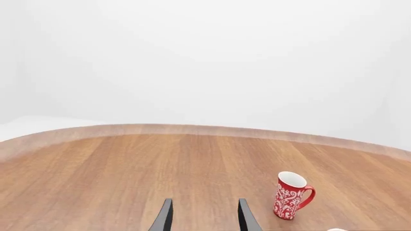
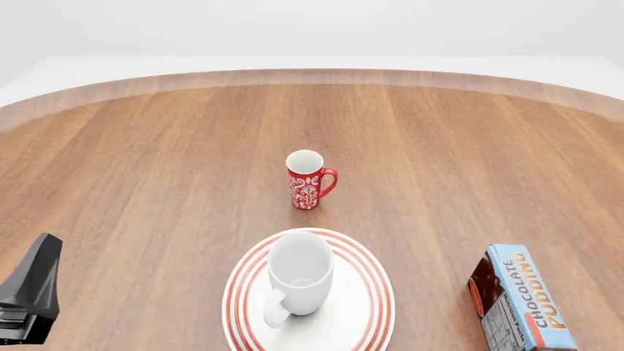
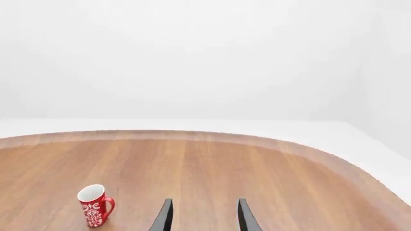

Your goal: Pick up the white mug and put it on the plate, and put the chocolate pudding to the right of the plate.

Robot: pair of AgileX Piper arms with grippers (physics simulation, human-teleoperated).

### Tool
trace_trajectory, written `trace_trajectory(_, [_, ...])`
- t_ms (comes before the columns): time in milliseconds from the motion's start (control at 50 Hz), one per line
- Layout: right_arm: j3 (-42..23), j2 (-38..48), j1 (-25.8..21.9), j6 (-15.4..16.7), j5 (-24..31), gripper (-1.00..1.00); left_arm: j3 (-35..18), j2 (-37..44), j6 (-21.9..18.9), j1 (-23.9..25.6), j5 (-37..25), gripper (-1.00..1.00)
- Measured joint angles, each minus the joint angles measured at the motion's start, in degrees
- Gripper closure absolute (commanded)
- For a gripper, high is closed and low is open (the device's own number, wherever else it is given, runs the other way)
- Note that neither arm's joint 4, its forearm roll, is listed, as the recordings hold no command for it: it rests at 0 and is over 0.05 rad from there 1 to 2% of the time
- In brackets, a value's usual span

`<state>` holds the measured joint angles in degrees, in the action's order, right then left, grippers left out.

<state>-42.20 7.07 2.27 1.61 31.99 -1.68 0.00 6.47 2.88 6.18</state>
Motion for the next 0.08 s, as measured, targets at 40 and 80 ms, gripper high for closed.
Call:
trace_trajectory(40, [0.0,-1.1,0.1,0.5,-0.2,-1.0,0.0,0.0,-0.1,0.0,0.0,-1.0])
trace_trajectory(80, [0.0,-2.1,0.3,1.0,-0.3,-1.0,0.0,0.0,-0.2,0.0,0.0,-1.0])
